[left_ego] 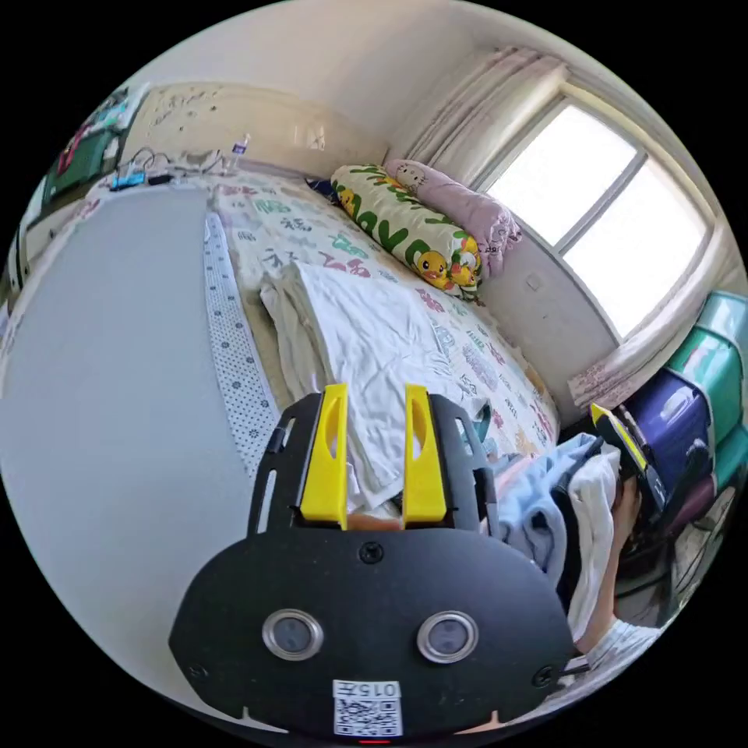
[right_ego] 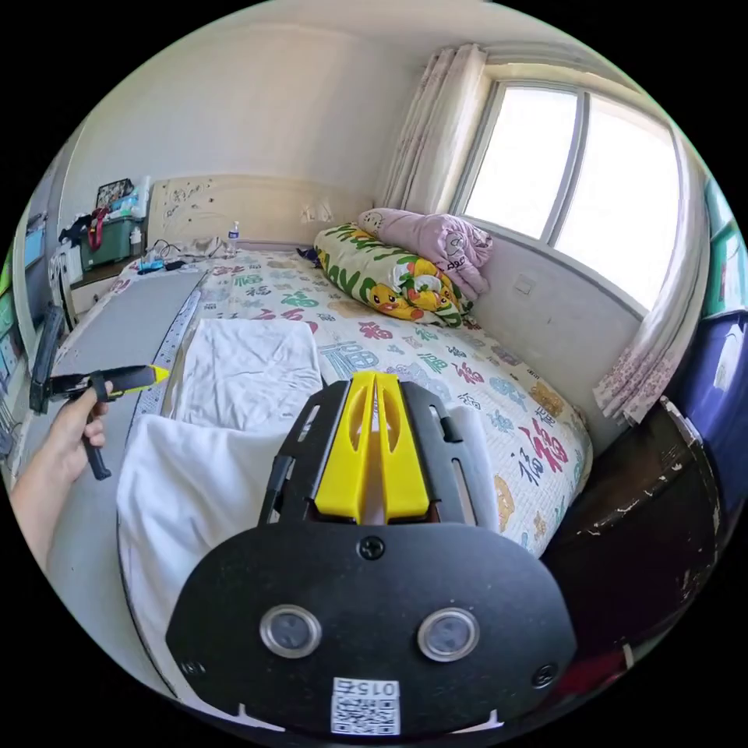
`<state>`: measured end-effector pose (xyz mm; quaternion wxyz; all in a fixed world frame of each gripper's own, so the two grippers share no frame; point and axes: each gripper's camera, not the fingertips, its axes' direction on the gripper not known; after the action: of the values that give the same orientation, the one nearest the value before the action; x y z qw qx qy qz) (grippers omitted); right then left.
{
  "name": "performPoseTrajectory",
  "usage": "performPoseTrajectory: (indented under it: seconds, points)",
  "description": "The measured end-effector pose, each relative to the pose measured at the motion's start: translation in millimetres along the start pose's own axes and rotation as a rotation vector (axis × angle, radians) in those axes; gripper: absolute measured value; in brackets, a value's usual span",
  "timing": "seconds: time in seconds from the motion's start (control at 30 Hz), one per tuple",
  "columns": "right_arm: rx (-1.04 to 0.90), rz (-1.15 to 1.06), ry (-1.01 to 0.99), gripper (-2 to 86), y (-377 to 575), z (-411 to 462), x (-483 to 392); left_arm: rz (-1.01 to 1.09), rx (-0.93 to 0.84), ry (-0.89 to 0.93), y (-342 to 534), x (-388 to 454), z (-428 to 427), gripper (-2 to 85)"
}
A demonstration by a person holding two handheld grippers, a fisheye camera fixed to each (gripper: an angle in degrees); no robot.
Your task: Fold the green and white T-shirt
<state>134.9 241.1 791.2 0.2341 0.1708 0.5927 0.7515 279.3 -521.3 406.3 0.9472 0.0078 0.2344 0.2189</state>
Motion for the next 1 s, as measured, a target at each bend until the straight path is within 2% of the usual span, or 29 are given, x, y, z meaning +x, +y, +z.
performPoseTrajectory:
  seconds: [0.23, 0.3, 0.43, 0.53, 0.63, 0.73, 0.93, 1.0]
  points:
    - [0.011, -0.032, 0.047, -0.6, -30, -19, -31, -0.149, 0.026, 0.026, -23, -25, 46, 8.4]
    - [0.017, -0.028, 0.044, -0.6, -40, -28, -37, -0.135, 0.042, -0.003, -26, -24, 39, 1.2]
    - [0.033, -0.029, 0.056, -0.5, -52, -42, -50, -0.124, 0.067, 0.076, -29, -30, 10, -0.4]
    - [0.054, -0.027, 0.066, -0.6, -60, -55, -60, -0.077, 0.136, 0.077, -26, -22, -32, -0.8]
    - [0.078, -0.035, 0.081, -0.5, -67, -68, -72, 0.010, 0.299, 0.098, -20, -10, -100, -0.9]
    - [0.093, -0.047, 0.100, -0.6, -74, -78, -85, 0.055, 0.459, 0.193, -1, -11, -186, -0.9]
    - [0.039, -0.141, 0.149, -0.7, -96, -87, -123, 0.210, 0.595, 0.201, 88, -7, -350, -0.9]
    - [0.011, -0.167, 0.287, -0.9, -102, -110, -139, 0.204, 0.586, 0.256, 142, -18, -390, -0.8]
